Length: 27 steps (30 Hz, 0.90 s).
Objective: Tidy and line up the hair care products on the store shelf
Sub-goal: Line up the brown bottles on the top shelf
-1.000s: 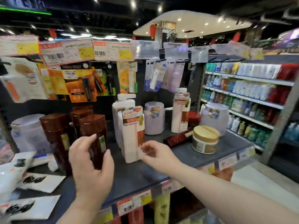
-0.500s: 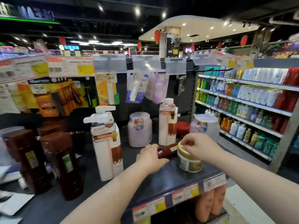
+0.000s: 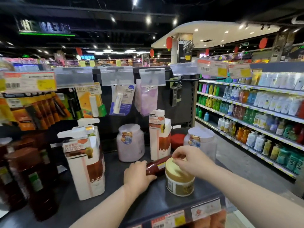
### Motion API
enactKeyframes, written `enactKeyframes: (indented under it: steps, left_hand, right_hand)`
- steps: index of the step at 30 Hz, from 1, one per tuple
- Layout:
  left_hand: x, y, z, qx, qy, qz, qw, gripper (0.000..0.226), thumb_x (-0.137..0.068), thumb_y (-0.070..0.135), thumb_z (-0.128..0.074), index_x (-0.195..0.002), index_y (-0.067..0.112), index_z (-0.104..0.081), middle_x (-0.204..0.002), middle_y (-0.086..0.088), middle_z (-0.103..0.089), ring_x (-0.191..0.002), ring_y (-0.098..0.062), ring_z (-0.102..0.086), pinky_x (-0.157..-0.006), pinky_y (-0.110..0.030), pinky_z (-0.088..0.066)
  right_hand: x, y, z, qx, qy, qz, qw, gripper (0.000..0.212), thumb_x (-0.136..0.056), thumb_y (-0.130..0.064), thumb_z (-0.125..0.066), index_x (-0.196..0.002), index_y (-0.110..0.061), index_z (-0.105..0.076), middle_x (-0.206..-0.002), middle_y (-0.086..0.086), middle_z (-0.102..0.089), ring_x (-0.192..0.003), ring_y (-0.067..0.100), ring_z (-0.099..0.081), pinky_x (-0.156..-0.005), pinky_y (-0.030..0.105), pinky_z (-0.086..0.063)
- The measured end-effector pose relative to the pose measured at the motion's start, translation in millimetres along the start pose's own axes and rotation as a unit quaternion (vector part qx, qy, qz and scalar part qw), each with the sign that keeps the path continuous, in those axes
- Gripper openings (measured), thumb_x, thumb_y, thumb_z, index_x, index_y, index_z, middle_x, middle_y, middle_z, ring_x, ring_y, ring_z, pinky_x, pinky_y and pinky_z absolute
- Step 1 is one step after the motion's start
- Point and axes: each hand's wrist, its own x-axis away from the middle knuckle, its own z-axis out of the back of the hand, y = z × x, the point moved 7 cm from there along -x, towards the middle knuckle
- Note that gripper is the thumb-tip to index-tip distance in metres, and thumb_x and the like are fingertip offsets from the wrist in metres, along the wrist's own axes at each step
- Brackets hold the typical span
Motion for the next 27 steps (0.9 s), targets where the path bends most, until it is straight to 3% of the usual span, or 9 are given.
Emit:
enactKeyframes:
  steps: [4, 8, 12, 15, 17, 20, 24, 27]
  left_hand:
    - [27.5, -18.5, 21.0, 0.120, 0.072, 0.039, 0.989, 0.049, -0.077, 0.052, -0.064, -0.117, 0.027, -0.053, -0.112, 0.003, -0.059, -0.106, -0.019, -0.055, -0.089, -0.037, -0.047]
    - [58.4, -31.1, 46.1, 0.295, 0.132, 0.074, 0.943, 0.044, -0.080, 0.038, -0.067, -0.118, 0.026, -0.051, -0.109, 0.006, -0.058, -0.105, -0.015, -0.056, -0.088, -0.027, -0.044]
    - [85.7, -26.9, 69.2, 0.428, 0.168, 0.078, 0.885, 0.034, -0.082, 0.026, -0.067, -0.108, 0.036, -0.048, -0.103, 0.015, -0.058, -0.100, -0.002, -0.055, -0.087, -0.022, -0.042]
    - [103.6, -22.1, 78.0, 0.439, 0.195, 0.076, 0.874, 0.036, -0.080, 0.023, -0.069, -0.108, 0.036, -0.051, -0.102, 0.017, -0.058, -0.097, 0.002, -0.055, -0.080, -0.014, -0.042]
    - [114.4, -22.5, 77.7, 0.417, 0.213, 0.081, 0.880, 0.042, -0.077, 0.025, -0.072, -0.113, 0.034, -0.051, -0.104, 0.018, -0.056, -0.098, 0.004, -0.054, -0.079, -0.011, -0.041]
    - [130.1, -28.7, 74.3, 0.382, 0.220, 0.101, 0.892, 0.052, -0.074, 0.033, -0.074, -0.118, 0.038, -0.046, -0.111, 0.021, -0.054, -0.103, 0.005, -0.052, -0.085, -0.013, -0.043]
    - [155.4, -45.3, 80.2, 0.359, 0.227, 0.129, 0.896, 0.055, -0.064, 0.044, -0.073, -0.108, 0.052, -0.040, -0.108, 0.028, -0.048, -0.102, 0.013, -0.046, -0.082, -0.006, -0.037]
    - [176.5, -70.9, 89.1, 0.347, 0.250, 0.155, 0.891, 0.049, -0.054, 0.055, -0.064, -0.098, 0.057, -0.044, -0.108, 0.027, -0.052, -0.103, 0.011, -0.050, -0.091, -0.016, -0.043]
  right_hand:
    - [-13.3, -2.5, 0.8, -0.034, 0.010, 0.017, 0.999, 0.009, -0.087, -0.027, -0.061, -0.086, -0.035, -0.059, -0.094, -0.015, -0.061, -0.092, 0.005, -0.057, -0.080, 0.022, -0.047]
    - [-26.6, -18.9, -5.4, -0.108, 0.019, 0.043, 0.993, 0.005, -0.084, -0.032, -0.065, -0.083, -0.032, -0.061, -0.083, -0.018, -0.060, -0.088, 0.007, -0.058, -0.077, 0.022, -0.046]
    - [-30.2, -44.4, -21.9, -0.267, -0.025, 0.030, 0.963, 0.037, -0.078, -0.045, -0.069, -0.106, -0.023, -0.060, -0.097, -0.006, -0.066, -0.091, 0.010, -0.062, -0.067, 0.019, -0.047]
    - [-22.4, -73.7, -41.6, -0.406, -0.128, 0.029, 0.904, 0.057, -0.070, -0.046, -0.075, -0.117, -0.026, -0.050, -0.113, -0.001, -0.065, -0.103, 0.018, -0.064, -0.081, 0.036, -0.056]
    - [-16.8, -88.1, -45.3, -0.447, -0.126, 0.043, 0.884, 0.057, -0.065, -0.043, -0.078, -0.114, -0.025, -0.053, -0.111, 0.002, -0.067, -0.102, 0.019, -0.065, -0.090, 0.043, -0.054]
    - [-6.7, -104.3, -48.5, -0.440, -0.098, 0.072, 0.890, 0.049, -0.072, -0.031, -0.077, -0.115, -0.025, -0.053, -0.107, -0.003, -0.068, -0.101, 0.013, -0.065, -0.089, 0.039, -0.055]
    - [11.7, -139.7, -57.4, -0.434, -0.132, 0.128, 0.882, 0.044, -0.072, -0.022, -0.077, -0.107, -0.031, -0.053, -0.099, -0.009, -0.068, -0.095, 0.005, -0.064, -0.079, 0.022, -0.053]
    - [24.1, -178.3, -70.8, -0.435, -0.176, 0.193, 0.862, 0.038, -0.070, -0.011, -0.078, -0.095, -0.031, -0.059, -0.086, -0.009, -0.072, -0.082, -0.002, -0.067, -0.067, 0.014, -0.053]
